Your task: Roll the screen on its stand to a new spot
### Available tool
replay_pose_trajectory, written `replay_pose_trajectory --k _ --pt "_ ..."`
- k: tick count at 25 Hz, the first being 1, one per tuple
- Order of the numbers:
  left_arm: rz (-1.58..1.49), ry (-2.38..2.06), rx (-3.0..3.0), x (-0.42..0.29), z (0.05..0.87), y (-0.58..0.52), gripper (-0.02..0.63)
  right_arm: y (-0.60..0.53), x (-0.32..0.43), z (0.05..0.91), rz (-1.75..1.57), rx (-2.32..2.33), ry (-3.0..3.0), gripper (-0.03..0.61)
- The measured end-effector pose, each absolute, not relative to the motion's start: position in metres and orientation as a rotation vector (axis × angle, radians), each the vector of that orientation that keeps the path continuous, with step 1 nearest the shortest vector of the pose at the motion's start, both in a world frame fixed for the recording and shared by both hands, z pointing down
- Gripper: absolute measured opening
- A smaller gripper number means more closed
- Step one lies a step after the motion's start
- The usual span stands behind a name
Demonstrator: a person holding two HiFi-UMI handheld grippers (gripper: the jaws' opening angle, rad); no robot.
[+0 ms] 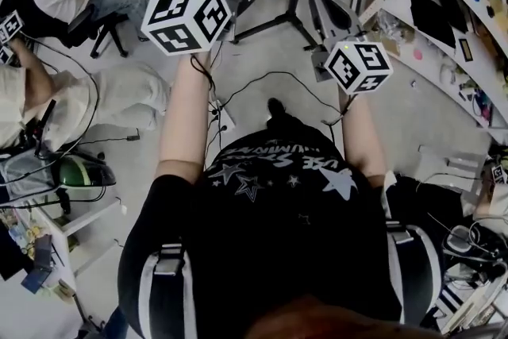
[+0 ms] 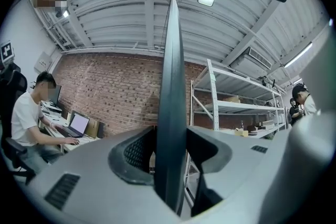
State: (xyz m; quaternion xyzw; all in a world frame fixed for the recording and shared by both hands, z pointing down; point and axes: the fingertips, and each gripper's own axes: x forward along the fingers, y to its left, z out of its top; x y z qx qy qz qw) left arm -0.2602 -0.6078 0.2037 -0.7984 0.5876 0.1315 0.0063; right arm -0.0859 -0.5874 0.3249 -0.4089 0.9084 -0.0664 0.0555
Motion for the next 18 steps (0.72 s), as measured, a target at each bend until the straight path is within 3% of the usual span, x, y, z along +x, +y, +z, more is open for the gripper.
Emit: replay_pose_trajectory --k 18 --pt "0.444 1.764 -2.504 -0.216 0.201 -0.552 0.206 -0.475 -0.032 0.331 -0.168 -1.466 2.68 0.006"
